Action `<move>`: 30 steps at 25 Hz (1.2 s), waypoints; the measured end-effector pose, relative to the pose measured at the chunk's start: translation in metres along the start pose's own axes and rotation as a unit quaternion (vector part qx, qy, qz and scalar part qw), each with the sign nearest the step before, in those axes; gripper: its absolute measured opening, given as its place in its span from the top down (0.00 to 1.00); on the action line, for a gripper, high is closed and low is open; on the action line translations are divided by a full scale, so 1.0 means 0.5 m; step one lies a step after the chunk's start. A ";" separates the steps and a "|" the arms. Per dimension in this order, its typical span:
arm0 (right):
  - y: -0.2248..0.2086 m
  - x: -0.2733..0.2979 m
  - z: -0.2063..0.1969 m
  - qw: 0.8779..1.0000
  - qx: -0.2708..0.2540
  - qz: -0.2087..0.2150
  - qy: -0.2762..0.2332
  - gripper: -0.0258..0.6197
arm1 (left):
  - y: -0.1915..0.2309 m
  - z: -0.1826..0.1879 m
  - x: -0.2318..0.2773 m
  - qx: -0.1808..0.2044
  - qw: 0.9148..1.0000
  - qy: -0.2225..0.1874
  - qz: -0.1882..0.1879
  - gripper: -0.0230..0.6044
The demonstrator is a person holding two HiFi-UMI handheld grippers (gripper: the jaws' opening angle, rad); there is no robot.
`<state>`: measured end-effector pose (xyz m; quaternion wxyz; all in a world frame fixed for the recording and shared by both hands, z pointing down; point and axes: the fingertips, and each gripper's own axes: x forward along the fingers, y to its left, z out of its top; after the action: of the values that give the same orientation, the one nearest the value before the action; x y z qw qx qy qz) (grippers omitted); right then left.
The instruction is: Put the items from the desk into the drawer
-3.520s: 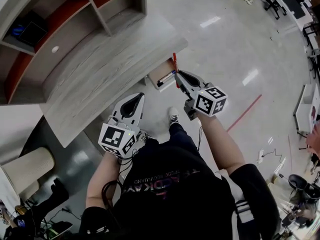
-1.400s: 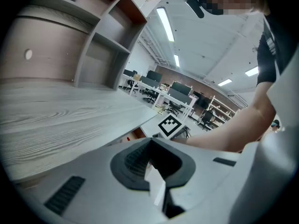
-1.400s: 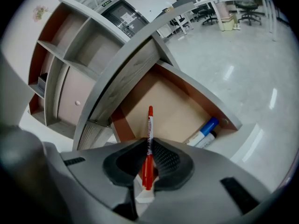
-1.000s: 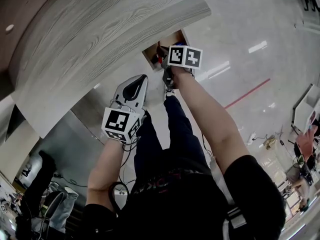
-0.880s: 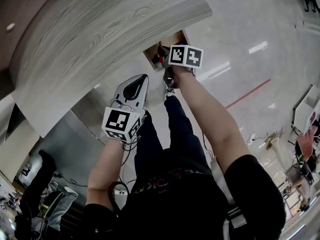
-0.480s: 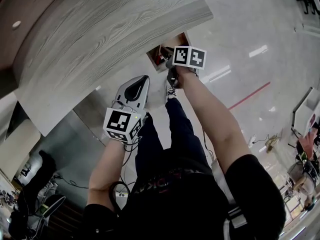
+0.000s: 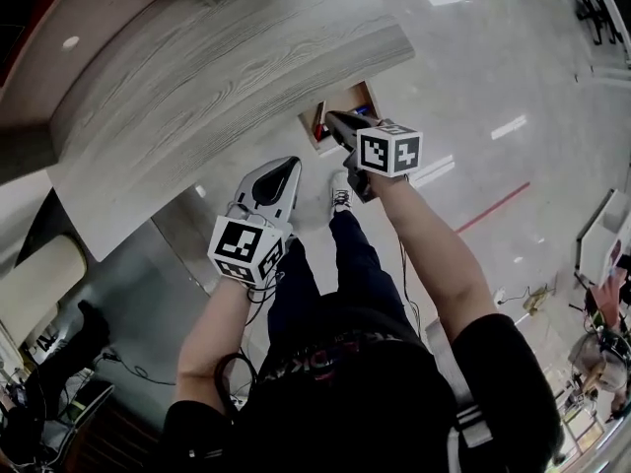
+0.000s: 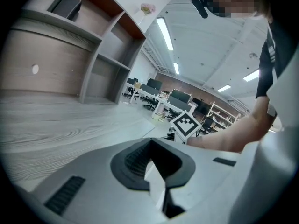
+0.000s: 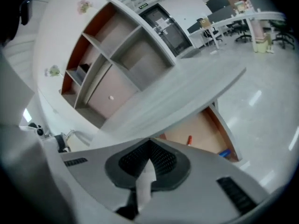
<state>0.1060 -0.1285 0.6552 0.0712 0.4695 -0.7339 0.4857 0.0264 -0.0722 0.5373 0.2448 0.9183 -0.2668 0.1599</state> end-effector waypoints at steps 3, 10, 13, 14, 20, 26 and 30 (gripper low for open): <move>0.063 -0.048 0.036 0.999 -0.034 0.024 -0.023 0.93 | -0.011 0.031 -0.022 0.008 1.000 -0.009 0.008 0.95; 0.226 -0.142 0.139 0.982 -0.142 0.083 -0.087 0.93 | -0.013 0.098 -0.072 0.005 0.999 -0.036 0.018 0.95; 0.323 -0.212 0.169 0.969 -0.196 0.103 -0.105 0.93 | -0.050 0.154 -0.122 0.012 0.999 -0.045 0.025 0.95; 0.353 -0.231 0.168 0.965 -0.212 0.107 -0.108 0.93 | -0.061 0.166 -0.141 0.011 0.998 -0.049 0.026 0.95; 0.484 -0.295 0.165 0.945 -0.269 0.137 -0.128 0.93 | -0.088 0.240 -0.224 0.035 0.995 -0.088 0.034 0.95; 0.564 -0.322 0.141 0.934 -0.293 0.162 -0.127 0.93 | -0.091 0.261 -0.289 0.015 0.992 -0.119 0.035 0.95; 0.591 -0.331 0.102 0.930 -0.303 0.176 -0.112 0.93 | -0.087 0.232 -0.324 0.001 0.992 -0.118 0.046 0.95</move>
<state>-0.0096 -0.0398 0.3452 0.0407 0.3405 -0.9202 0.1887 -0.0605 -0.0357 0.3564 0.2029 0.9177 -0.3360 0.0615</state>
